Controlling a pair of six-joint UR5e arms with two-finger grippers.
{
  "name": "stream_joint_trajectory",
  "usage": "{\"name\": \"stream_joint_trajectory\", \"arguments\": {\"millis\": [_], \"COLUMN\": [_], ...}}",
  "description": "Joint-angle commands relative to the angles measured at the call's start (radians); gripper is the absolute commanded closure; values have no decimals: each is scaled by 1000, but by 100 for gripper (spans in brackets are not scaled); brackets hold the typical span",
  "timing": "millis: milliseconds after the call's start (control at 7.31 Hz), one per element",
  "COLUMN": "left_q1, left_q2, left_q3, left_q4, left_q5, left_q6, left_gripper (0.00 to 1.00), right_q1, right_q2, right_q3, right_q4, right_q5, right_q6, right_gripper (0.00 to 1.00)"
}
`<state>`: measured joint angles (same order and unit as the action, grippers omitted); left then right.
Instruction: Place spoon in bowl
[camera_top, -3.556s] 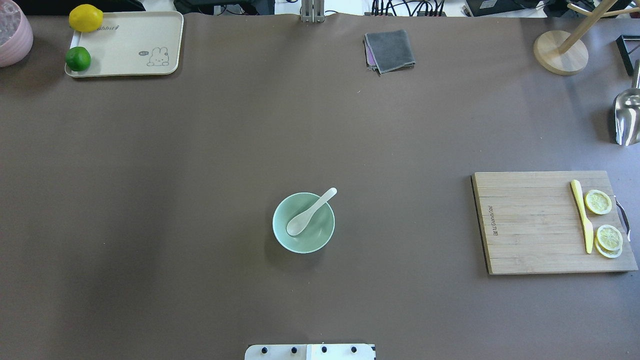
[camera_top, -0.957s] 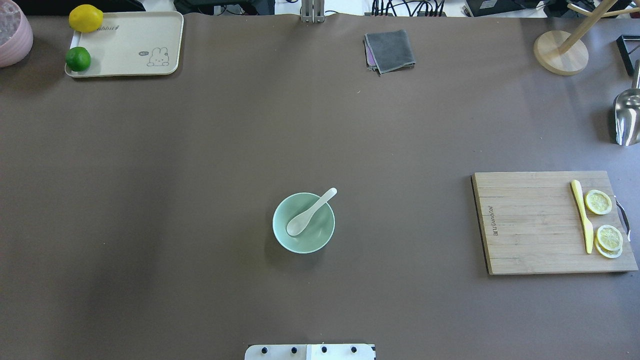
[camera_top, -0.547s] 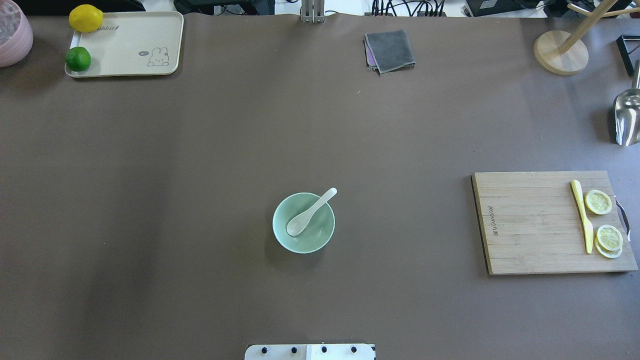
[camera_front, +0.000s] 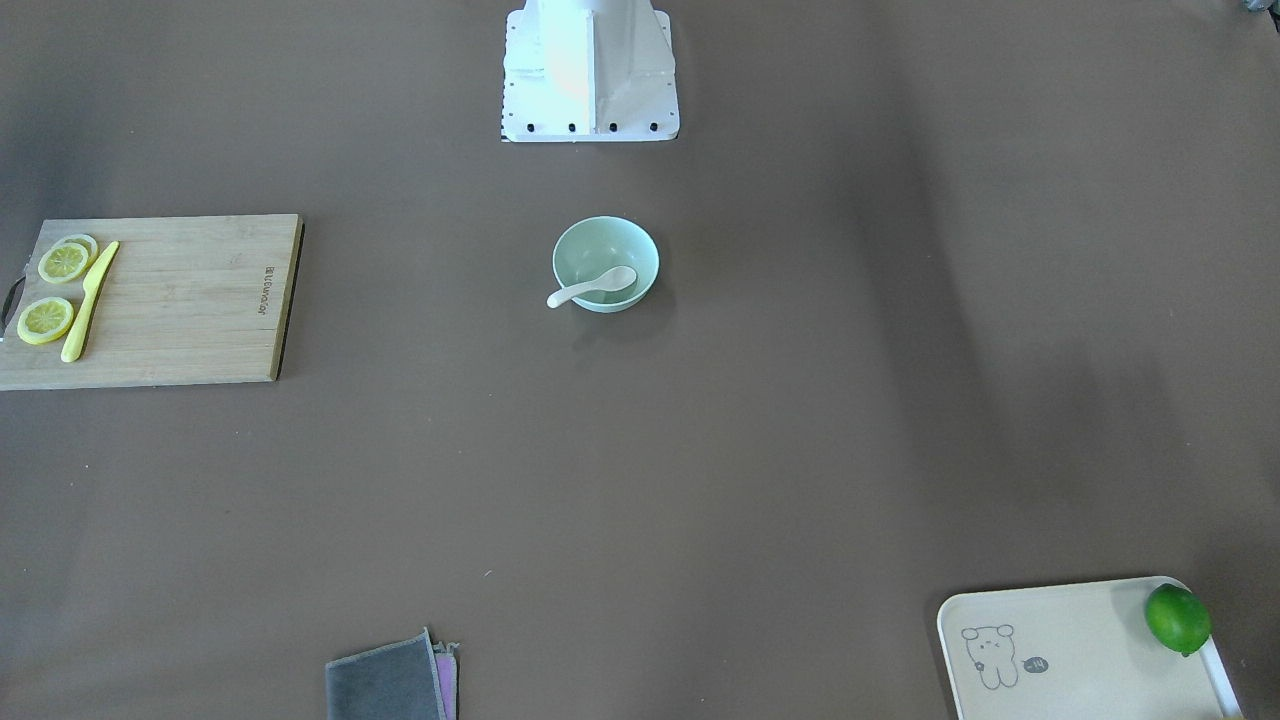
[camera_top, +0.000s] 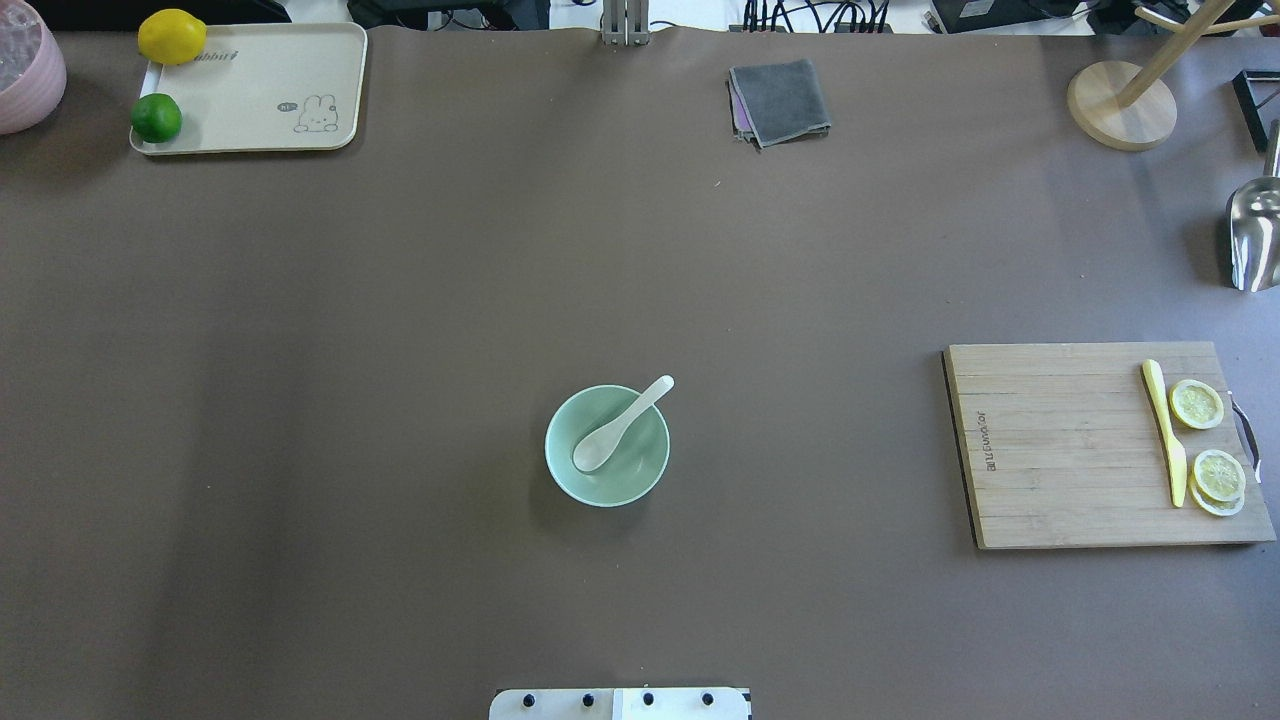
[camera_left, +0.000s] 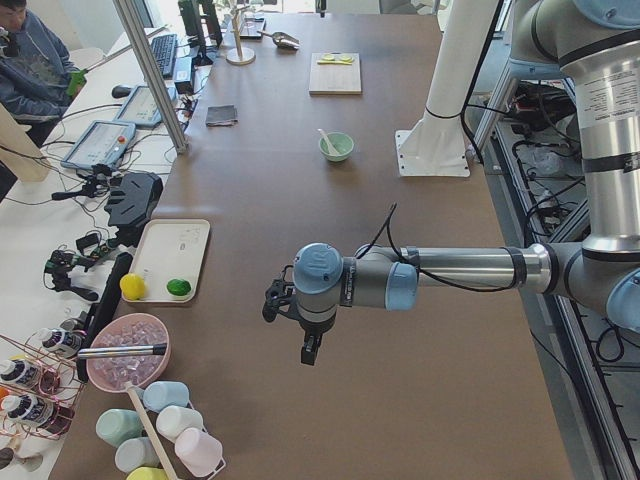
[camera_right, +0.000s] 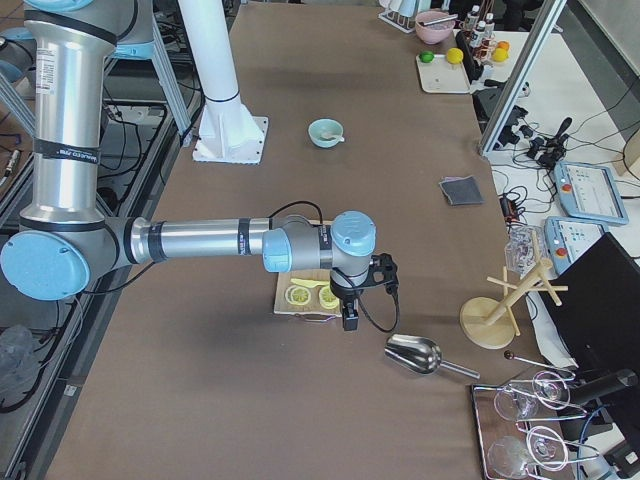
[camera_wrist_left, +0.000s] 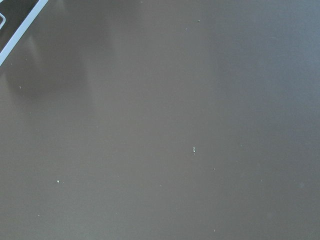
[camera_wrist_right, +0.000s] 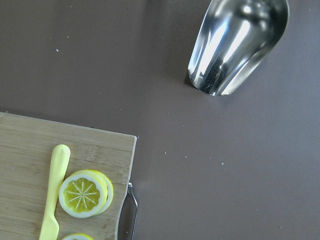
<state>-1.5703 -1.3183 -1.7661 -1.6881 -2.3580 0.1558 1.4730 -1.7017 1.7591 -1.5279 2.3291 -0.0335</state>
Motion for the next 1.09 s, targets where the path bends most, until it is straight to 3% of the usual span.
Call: {"name": "stream_joint_trajectory", "arguments": {"millis": [0, 274, 684, 957], "left_q1": [0, 3, 1, 3], "left_q2": [4, -16, -52, -93], "left_q3": [-4, -10, -30, -33], "left_q4": [-9, -10, -9, -5], "left_q5": [-6, -9, -6, -9], "left_q6": [-24, -126, -127, -125], "left_gripper": [2, 2, 2, 2], "right_q1": [25, 105, 102, 75], "right_q2": [-26, -7, 71, 101], "right_q3": [-6, 8, 19, 13], "right_q4": [-6, -102, -240, -256], "right_q5": [32, -8, -36, -59], "right_q6": [7, 9, -2, -2], "right_gripper": [0, 0, 0, 0]}}
